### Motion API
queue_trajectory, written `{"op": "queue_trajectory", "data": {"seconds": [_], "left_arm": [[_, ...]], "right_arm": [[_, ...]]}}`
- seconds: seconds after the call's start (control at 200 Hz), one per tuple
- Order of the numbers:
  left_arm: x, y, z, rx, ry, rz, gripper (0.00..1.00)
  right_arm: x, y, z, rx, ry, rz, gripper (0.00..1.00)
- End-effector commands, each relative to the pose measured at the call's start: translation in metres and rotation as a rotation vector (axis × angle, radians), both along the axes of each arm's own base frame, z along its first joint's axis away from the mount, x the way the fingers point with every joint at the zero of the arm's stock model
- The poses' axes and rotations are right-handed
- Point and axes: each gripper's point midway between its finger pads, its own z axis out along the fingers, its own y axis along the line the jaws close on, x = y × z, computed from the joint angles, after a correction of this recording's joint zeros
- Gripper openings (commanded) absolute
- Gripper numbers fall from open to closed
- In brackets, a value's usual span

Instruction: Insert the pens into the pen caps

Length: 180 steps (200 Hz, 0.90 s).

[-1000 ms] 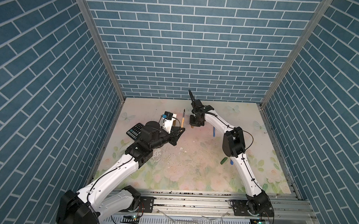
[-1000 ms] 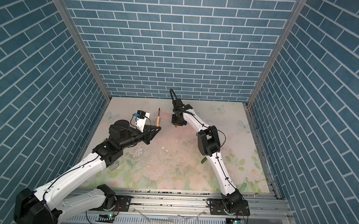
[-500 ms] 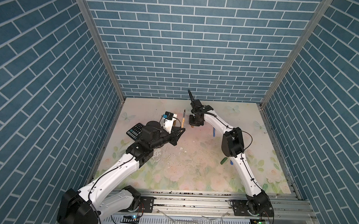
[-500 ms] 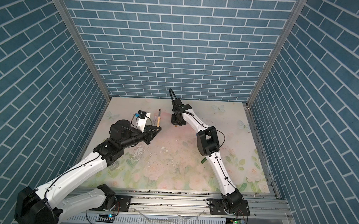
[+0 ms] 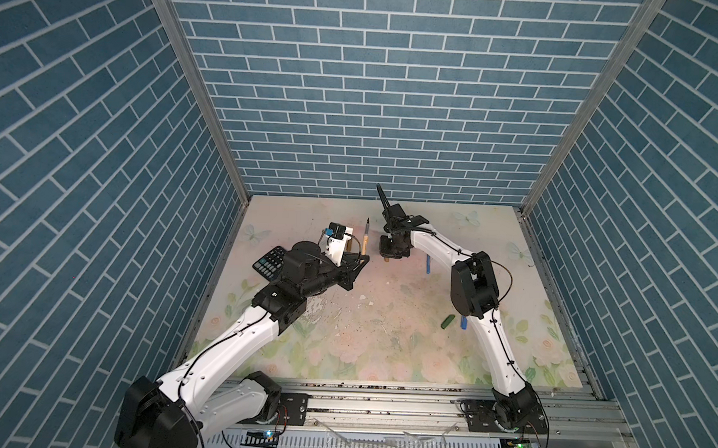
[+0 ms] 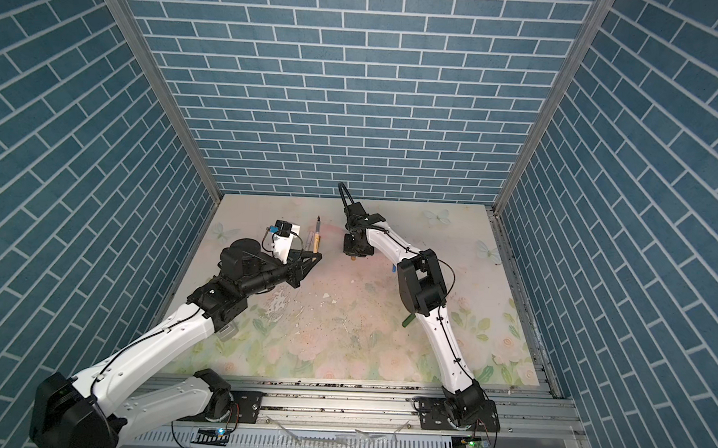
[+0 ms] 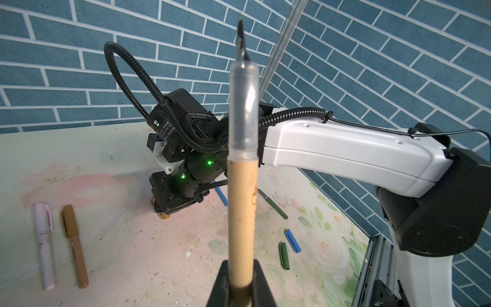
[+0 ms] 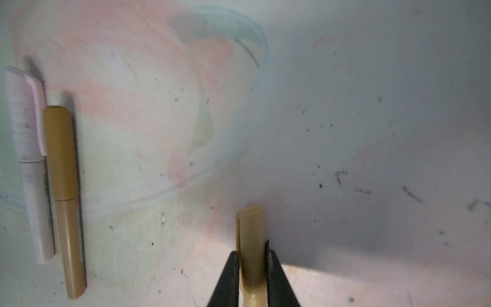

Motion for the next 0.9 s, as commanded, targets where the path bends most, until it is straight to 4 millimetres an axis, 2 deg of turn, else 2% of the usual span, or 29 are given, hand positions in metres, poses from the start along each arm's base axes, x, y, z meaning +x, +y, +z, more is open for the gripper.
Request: {"op": "queue_trajectory", "data": {"seconds": [0.0, 0.2, 0.265, 0.28, 0.3, 0.44, 0.52, 0.59, 0.705, 0.79, 0.88, 0.895], "left_arm": [[0.002, 0.0, 0.01, -0.019, -0.029, -0.005, 0.0], [0.001, 0.0, 0.011, -0.02, -0.032, -0.007, 0.0], [0.001, -0.001, 0.011, -0.021, -0.029, -0.011, 0.0], [0.001, -0.001, 0.011, -0.023, -0.03, -0.012, 0.0], [0.0, -0.001, 0.011, -0.023, -0.03, -0.013, 0.0], [0.0, -0.002, 0.01, -0.024, -0.025, -0.016, 0.0], [0.0, -0.002, 0.01, -0.029, -0.023, -0.019, 0.0], [0.0, -0.003, 0.01, -0.03, -0.02, -0.021, 0.0], [0.002, -0.003, 0.008, -0.023, -0.02, -0.016, 0.0], [0.002, -0.001, 0.008, -0.019, -0.023, -0.009, 0.0], [0.002, 0.0, 0.008, -0.015, -0.027, -0.002, 0.0], [0.002, 0.0, 0.008, -0.015, -0.025, -0.001, 0.0]], "right_arm": [[0.0, -0.002, 0.027, 0.023, -0.058, -0.015, 0.2], [-0.018, -0.019, 0.035, 0.043, -0.085, -0.051, 0.2], [-0.027, -0.026, 0.028, 0.036, -0.074, -0.06, 0.2], [-0.029, -0.027, 0.038, 0.048, -0.086, -0.061, 0.2], [-0.032, -0.03, 0.039, 0.05, -0.087, -0.065, 0.2], [-0.057, -0.047, 0.024, 0.047, -0.058, -0.081, 0.19], [-0.066, -0.051, 0.024, 0.057, -0.06, -0.079, 0.2], [-0.065, -0.049, 0.029, 0.065, -0.071, -0.056, 0.24], [-0.055, -0.039, 0.034, 0.062, -0.081, -0.011, 0.37], [-0.045, -0.033, 0.03, 0.035, -0.083, 0.022, 0.46], [-0.033, -0.027, 0.027, 0.016, -0.091, 0.044, 0.5], [-0.032, -0.026, 0.016, 0.003, -0.074, 0.046, 0.5]]}}
